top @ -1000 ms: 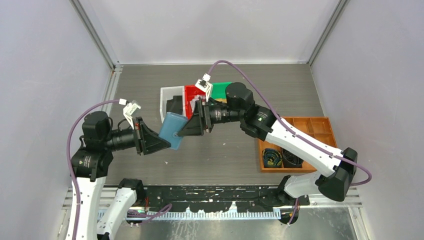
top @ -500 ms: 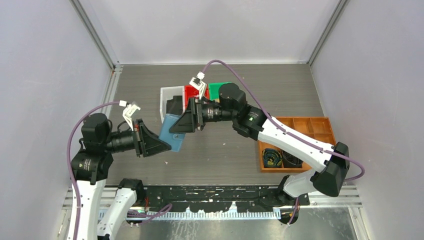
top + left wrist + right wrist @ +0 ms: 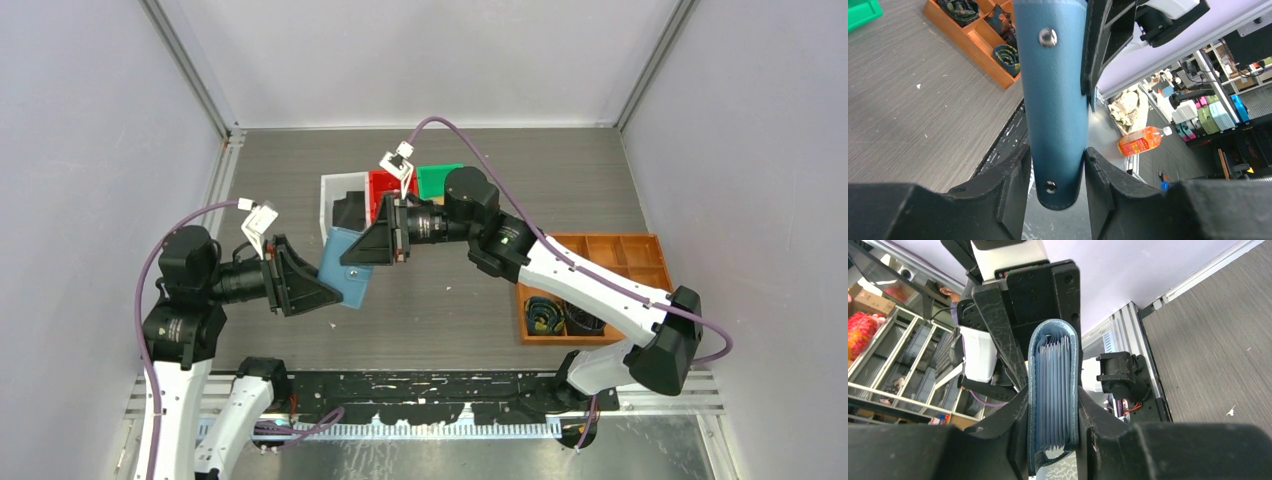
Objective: Take the credit cards out of the card holder
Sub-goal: Pick up the card holder from the center of the board, then open the card holder.
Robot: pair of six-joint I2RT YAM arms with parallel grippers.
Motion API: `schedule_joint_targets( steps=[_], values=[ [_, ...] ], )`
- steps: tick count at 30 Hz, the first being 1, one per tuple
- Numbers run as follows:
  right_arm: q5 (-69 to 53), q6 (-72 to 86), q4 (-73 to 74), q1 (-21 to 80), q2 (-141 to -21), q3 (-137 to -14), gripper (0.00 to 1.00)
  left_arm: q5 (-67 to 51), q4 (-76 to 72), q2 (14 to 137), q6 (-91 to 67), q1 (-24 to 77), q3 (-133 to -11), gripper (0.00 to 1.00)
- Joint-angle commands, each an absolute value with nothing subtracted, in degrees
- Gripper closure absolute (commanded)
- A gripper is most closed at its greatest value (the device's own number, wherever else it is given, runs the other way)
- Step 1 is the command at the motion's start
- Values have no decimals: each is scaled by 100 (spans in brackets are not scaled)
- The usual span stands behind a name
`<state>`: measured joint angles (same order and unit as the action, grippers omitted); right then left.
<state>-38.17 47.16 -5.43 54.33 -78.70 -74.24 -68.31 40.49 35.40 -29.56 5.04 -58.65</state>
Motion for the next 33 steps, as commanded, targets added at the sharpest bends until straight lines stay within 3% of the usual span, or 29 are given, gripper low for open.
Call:
schedule_joint_targets(
  steps=[1, 9, 11, 14, 16, 19, 23, 27, 33],
  values=[
    [-4230, 4551, -672, 5673, -7830, -7830, 84, -7188, 3730, 3705, -2870, 519, -5942, 56],
    [-4228, 4313, -505, 5804, -7913, -8043, 83, -7472, 3727, 3689, -2842, 519, -6003, 71],
    [-4158, 4263, -422, 5809, -7942, -8115, 71, -7478, 3760, 3679, -2773, 519, -6008, 80],
    [-3564, 3910, 271, 5809, -7923, -8333, 40, -6969, 4224, 3683, -2268, 519, -6111, 97],
    [-2288, 3620, 1146, 5801, -7829, -8511, 27, -6154, 4422, 3670, -1939, 520, -6142, 100],
    [-164, 3661, 2392, 5800, -7721, -8728, 16, -4556, 4452, 3599, -1620, 521, -6125, 100],
    [975, 4203, 2508, 5943, -7448, -8440, 19, -3692, 4365, 3507, -1399, 523, -6000, 100],
    [1214, 4435, 2573, 6316, -7629, -8596, 29, -3645, 4248, 3302, -1123, 520, -5799, 100],
    [1067, 4754, 2473, 6636, -8226, -9075, 33, -3357, 4175, 3088, -820, 519, -5654, 100]
  ],
)
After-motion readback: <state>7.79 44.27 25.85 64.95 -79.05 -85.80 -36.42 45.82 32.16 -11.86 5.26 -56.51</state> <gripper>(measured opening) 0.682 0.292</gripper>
